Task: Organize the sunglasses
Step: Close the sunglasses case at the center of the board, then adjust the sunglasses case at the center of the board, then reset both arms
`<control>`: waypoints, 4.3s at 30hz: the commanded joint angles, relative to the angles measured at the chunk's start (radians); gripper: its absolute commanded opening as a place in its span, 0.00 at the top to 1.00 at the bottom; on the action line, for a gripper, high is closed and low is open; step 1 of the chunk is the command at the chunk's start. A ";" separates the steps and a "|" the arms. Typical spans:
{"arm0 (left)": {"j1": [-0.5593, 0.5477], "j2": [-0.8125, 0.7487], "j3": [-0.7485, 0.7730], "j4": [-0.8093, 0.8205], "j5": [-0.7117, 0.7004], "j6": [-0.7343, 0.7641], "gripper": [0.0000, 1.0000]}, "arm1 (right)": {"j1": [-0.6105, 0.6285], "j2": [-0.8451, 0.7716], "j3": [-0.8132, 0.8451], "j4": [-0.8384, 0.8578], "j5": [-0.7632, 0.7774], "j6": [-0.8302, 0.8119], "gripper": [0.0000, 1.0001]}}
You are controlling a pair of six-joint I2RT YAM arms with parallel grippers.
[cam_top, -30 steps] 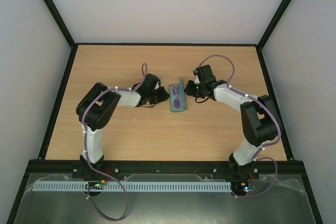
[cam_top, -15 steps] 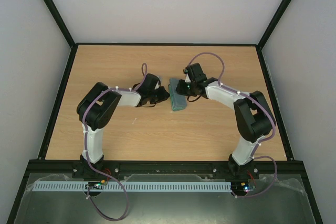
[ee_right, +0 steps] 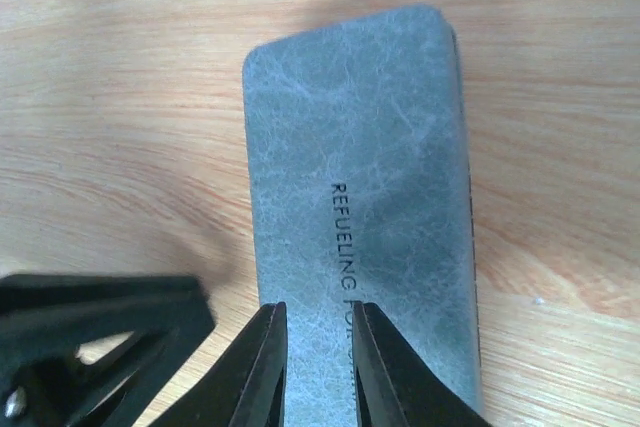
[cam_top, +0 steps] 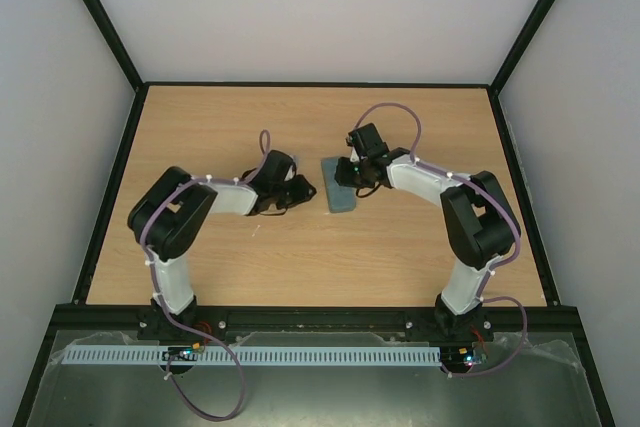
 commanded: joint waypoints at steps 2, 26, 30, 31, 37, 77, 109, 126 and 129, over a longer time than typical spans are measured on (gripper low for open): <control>0.026 -0.189 -0.115 -0.106 -0.032 0.025 0.59 | -0.033 -0.009 0.097 -0.111 0.110 -0.037 0.78; 0.035 -1.021 -0.228 -0.660 -0.115 0.136 0.01 | -0.012 0.334 0.498 -0.307 0.250 -0.130 0.63; 0.036 -1.033 -0.277 -0.634 -0.093 0.116 0.01 | 0.021 0.338 0.492 -0.304 0.238 -0.136 0.62; 0.035 -1.036 -0.287 -0.626 -0.087 0.113 0.01 | 0.027 0.339 0.491 -0.303 0.232 -0.138 0.62; 0.036 -1.055 -0.302 -0.625 -0.085 0.112 0.01 | 0.063 0.332 0.469 -0.303 0.205 -0.166 0.63; 0.185 -1.021 -0.285 -0.252 -0.405 0.291 0.01 | -0.134 -0.364 -0.022 0.057 0.533 -0.114 0.01; 0.530 -0.712 -0.688 0.576 -0.519 0.733 0.01 | -0.432 -0.417 -0.801 1.098 0.932 -0.216 0.01; 0.597 -0.407 -0.650 0.872 -0.402 0.755 0.00 | -0.455 -0.304 -0.825 1.326 0.896 -0.263 0.02; 0.597 -0.403 -0.662 0.894 -0.384 0.766 0.00 | -0.454 -0.306 -0.830 1.334 0.866 -0.276 0.02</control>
